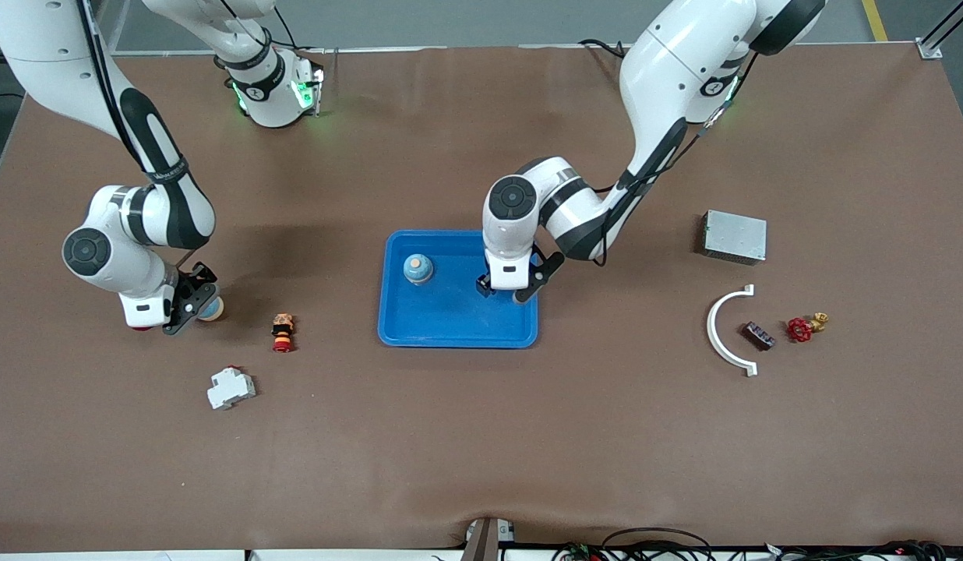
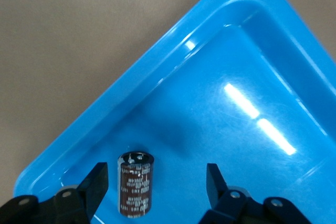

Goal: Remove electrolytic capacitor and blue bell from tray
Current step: 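Grasp the second capacitor with the left gripper while the right gripper lowers the bell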

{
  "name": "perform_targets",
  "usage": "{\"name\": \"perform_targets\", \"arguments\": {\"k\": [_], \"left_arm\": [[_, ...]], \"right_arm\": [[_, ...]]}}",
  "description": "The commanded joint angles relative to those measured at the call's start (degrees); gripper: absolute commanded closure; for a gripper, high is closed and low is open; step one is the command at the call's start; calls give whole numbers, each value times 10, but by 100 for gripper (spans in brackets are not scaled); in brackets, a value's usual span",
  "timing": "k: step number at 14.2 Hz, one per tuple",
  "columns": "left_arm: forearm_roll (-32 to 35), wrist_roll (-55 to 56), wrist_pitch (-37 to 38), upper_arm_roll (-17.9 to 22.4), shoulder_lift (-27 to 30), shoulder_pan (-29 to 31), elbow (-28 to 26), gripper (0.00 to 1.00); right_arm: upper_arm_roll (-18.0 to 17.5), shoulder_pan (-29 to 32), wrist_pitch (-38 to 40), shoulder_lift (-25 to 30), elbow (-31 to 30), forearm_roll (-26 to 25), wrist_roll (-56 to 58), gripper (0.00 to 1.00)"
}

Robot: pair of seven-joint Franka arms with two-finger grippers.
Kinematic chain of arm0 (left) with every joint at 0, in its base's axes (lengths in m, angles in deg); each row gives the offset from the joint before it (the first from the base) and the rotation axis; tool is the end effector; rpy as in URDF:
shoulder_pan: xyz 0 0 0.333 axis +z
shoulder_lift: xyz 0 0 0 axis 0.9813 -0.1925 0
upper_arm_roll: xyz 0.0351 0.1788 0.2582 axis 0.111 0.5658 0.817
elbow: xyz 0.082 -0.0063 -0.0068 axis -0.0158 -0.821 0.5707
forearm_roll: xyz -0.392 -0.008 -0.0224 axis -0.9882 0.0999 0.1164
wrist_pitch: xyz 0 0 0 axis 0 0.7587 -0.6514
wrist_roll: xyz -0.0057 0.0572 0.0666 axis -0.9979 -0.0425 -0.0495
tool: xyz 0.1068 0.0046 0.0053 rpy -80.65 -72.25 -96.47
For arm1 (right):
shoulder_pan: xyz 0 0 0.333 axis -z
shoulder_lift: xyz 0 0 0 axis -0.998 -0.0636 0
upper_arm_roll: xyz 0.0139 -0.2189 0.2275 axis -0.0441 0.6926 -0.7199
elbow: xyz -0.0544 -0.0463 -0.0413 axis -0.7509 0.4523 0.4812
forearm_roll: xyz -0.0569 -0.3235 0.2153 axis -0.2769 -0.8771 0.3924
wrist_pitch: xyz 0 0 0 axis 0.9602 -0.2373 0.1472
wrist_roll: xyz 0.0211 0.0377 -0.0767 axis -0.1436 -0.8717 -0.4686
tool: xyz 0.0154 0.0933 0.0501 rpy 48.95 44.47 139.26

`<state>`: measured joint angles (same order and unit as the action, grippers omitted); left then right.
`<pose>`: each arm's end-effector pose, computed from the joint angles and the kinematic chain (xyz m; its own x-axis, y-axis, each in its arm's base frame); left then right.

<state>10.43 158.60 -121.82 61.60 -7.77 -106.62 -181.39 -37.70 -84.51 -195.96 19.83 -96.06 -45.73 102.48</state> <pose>0.4853 -0.4876 0.1989 0.6929 0.7201 -0.0350 0.7208 -0.6931 0.0109 0.5480 -0.0778 0.1897 0.6117 0.7821 -0.1192 0.7864 -0.6175 -0.0158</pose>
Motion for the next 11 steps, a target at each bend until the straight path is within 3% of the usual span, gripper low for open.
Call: {"name": "perform_targets", "arguments": {"k": [1, 2, 3, 4, 7, 11], "left_arm": [[15, 12, -6, 5, -12, -8, 8, 25], [14, 14, -6, 5, -12, -8, 7, 44], [13, 15, -5, 5, -13, -8, 6, 61], [13, 18, -4, 5, -12, -8, 6, 100], [13, 31, 16, 5, 2, 2, 9, 100], [11, 20, 61, 1, 76, 48, 10, 100]], "right_arm": [[-8, 12, -8, 11, -13, -14, -1, 24], [-8, 12, -8, 11, -12, -14, 1, 0], [-8, 12, -5, 12, -12, -14, 2, 0], [-8, 12, 1, 13, -12, -14, -1, 0], [-11, 12, 34, 17, -10, -5, -6, 0], [-13, -10, 181, 48, -4, 120, -95, 0]]}}
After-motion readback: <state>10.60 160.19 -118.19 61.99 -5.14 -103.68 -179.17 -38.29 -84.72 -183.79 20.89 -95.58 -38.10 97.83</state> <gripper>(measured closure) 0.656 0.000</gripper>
